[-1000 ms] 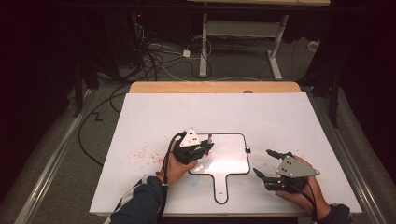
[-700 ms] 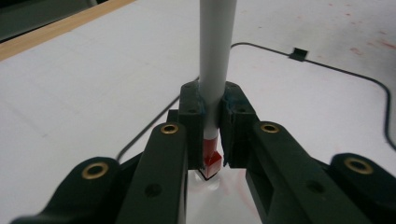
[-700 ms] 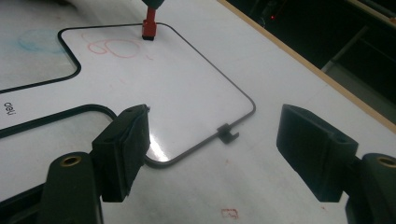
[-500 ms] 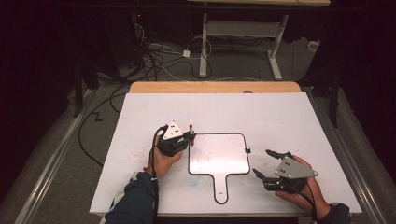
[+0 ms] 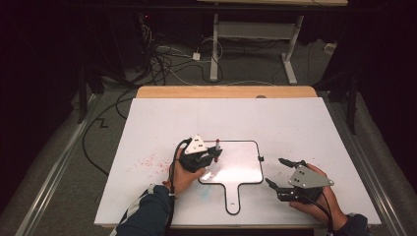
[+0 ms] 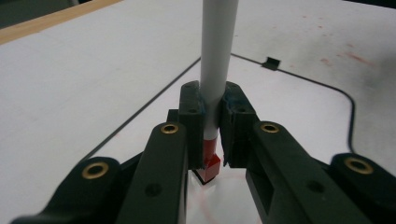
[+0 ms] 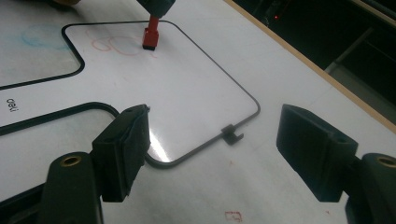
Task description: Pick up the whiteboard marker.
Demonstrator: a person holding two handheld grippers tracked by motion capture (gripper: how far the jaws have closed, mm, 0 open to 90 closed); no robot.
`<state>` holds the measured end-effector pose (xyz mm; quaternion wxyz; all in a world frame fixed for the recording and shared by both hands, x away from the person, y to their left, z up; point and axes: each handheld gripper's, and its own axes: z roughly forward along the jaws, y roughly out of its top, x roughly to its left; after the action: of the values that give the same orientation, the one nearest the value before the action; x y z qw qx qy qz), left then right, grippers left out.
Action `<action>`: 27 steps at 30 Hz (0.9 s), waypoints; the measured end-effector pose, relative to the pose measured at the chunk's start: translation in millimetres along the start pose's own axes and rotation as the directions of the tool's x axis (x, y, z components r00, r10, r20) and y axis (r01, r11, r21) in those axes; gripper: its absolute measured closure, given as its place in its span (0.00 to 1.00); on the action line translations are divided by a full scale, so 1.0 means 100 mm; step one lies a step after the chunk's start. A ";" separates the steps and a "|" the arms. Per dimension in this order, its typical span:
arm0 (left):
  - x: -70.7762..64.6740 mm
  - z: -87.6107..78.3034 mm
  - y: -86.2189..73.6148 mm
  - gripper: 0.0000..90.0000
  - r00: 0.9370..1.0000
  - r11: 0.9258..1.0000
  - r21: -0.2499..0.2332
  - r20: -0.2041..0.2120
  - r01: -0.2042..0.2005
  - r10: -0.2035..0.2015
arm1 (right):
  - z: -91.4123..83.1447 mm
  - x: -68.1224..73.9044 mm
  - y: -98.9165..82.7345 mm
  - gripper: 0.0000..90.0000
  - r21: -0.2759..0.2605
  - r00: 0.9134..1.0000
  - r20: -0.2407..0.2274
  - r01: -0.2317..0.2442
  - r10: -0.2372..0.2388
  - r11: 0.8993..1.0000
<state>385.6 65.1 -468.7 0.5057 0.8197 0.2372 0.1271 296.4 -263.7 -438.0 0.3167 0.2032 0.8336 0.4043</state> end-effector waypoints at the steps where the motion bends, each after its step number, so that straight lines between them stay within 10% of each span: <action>1: -0.04 0.03 0.02 0.88 1.000 1.000 0.000 0.011 -0.007 0.008 | 0.00 0.00 0.00 0.30 0.002 1.000 0.000 0.001 -0.001 1.000; 7: -0.13 0.13 0.08 0.88 0.998 0.999 0.007 0.035 -0.044 0.044 | 0.01 0.00 -0.01 0.29 0.005 1.000 -0.001 0.000 0.000 1.000; 18: 0.26 -0.19 -0.07 0.88 0.995 0.999 0.019 -0.091 0.030 -0.028 | 0.03 -0.03 0.03 0.30 -0.002 1.000 0.002 -0.003 0.003 1.000; 27: 0.13 -0.25 -0.14 0.88 0.998 0.999 0.002 -0.047 0.038 -0.038 | 0.14 -0.04 0.09 0.30 -0.008 1.000 -0.016 0.006 -0.006 1.000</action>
<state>382.2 96.1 -470.1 0.5012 0.8124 0.2646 0.1366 309.7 -252.9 -436.5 0.3119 0.1963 0.8351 0.4084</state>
